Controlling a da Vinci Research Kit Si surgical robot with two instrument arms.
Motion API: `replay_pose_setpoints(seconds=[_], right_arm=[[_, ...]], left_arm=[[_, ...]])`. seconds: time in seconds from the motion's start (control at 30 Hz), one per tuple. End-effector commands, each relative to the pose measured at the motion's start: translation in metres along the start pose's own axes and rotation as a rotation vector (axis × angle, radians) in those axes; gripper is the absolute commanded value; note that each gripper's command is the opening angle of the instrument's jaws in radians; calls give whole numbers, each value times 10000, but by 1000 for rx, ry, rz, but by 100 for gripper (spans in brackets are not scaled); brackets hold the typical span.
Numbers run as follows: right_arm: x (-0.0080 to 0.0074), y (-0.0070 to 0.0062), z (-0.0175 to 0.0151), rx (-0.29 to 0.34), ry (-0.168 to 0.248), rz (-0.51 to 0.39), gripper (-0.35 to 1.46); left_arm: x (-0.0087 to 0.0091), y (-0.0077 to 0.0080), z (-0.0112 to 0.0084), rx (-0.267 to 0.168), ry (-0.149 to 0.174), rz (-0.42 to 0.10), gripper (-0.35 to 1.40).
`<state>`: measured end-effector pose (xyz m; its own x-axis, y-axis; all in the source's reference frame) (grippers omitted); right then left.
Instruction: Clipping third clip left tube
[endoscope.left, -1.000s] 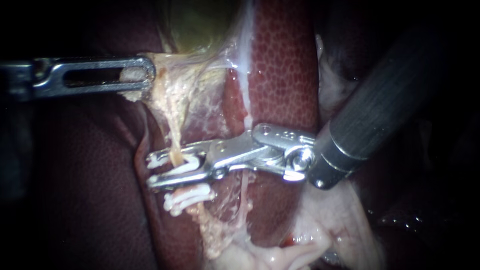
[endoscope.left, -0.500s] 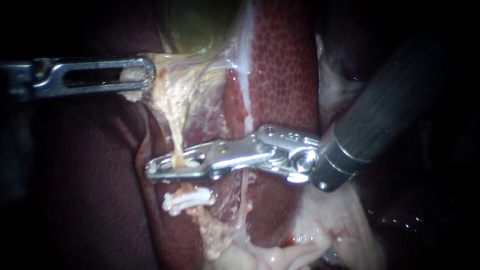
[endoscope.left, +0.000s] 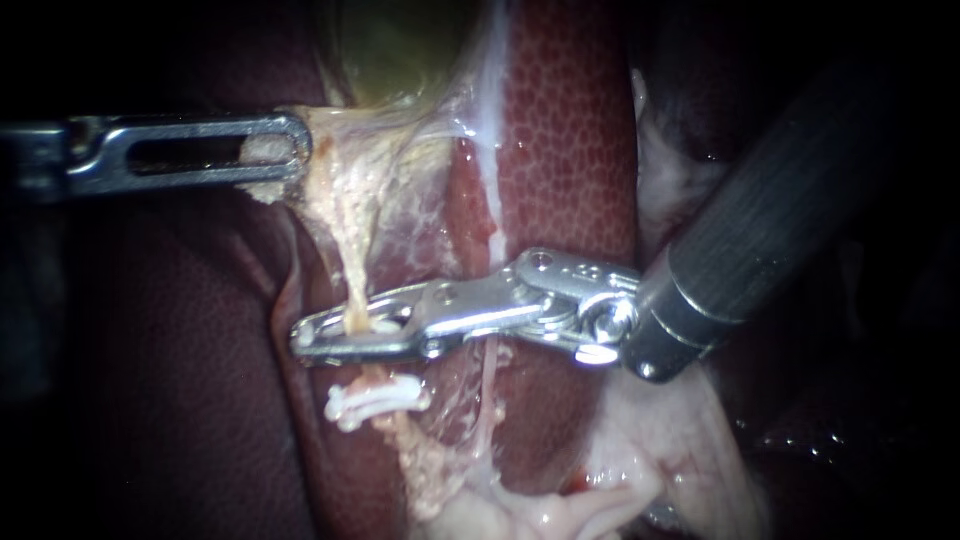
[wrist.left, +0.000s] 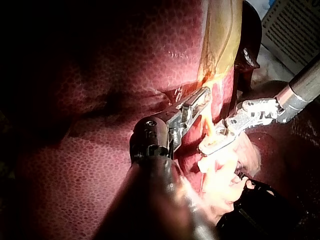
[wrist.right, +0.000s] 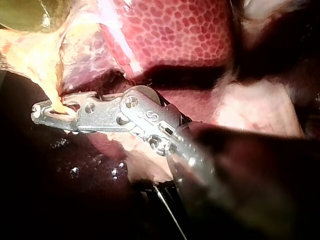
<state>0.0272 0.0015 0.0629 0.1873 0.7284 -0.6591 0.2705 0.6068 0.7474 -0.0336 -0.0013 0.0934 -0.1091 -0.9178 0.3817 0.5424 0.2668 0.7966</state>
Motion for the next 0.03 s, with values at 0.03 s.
replay_pose_setpoints(seconds=[0.03], right_arm=[[0, 0, -1, 3, -1, 0, -35]], left_arm=[[0, 0, 0, 0, 0, 0, -15]])
